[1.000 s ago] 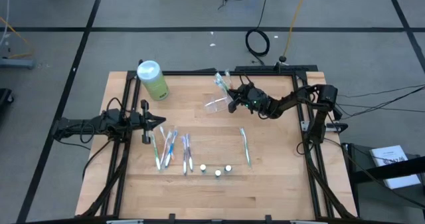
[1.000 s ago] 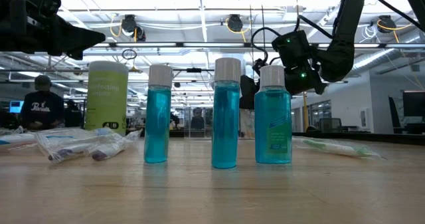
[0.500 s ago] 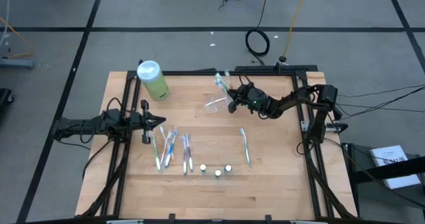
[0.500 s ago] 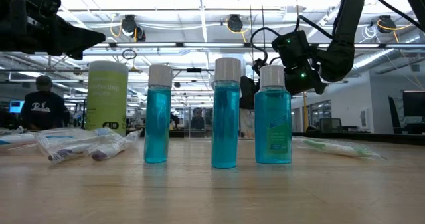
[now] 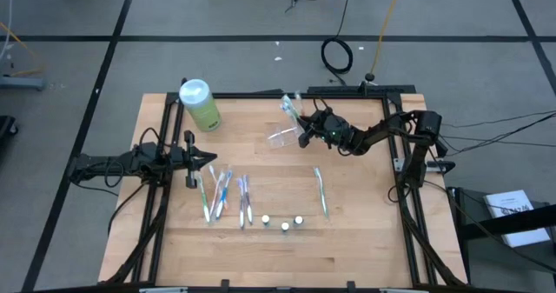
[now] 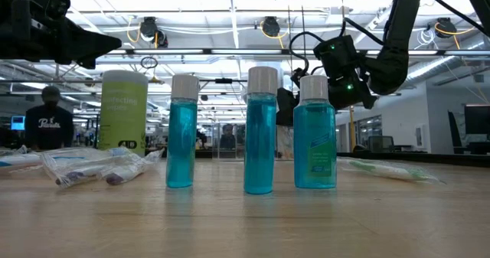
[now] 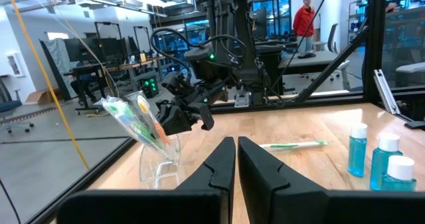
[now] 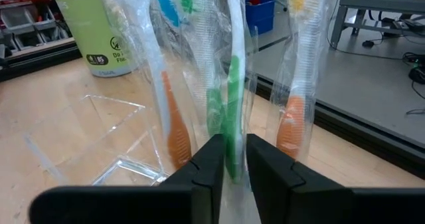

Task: Pick & Place toothbrushing station
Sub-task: Put the green toothbrush into the transparent organizer

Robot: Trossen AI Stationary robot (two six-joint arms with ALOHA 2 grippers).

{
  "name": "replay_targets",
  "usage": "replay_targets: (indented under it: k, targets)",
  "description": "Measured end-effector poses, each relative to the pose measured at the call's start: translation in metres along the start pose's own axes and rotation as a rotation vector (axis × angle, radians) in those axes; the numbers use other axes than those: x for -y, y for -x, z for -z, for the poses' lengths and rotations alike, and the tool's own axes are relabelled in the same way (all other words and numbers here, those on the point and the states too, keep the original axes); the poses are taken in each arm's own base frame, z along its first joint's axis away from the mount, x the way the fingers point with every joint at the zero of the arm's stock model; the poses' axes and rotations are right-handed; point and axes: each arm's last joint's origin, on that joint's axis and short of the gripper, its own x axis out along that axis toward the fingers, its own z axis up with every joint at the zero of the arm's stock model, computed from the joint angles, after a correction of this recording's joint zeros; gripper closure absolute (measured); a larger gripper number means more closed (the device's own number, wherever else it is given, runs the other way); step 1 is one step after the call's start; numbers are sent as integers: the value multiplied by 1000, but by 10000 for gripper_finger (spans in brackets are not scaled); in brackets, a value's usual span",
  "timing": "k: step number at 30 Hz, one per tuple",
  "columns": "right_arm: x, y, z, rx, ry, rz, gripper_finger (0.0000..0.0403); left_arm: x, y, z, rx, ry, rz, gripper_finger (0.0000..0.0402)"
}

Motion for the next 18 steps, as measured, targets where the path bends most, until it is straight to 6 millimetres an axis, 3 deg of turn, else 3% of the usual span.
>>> replay_targets:
  k: [9, 18]
  targets:
    - [0, 2, -4, 11, 8, -1, 274, 0, 0, 0, 0, 0, 0, 376]
    - [-2, 16, -34, 77, 44, -14, 246, 0, 0, 0, 0, 0, 0, 376]
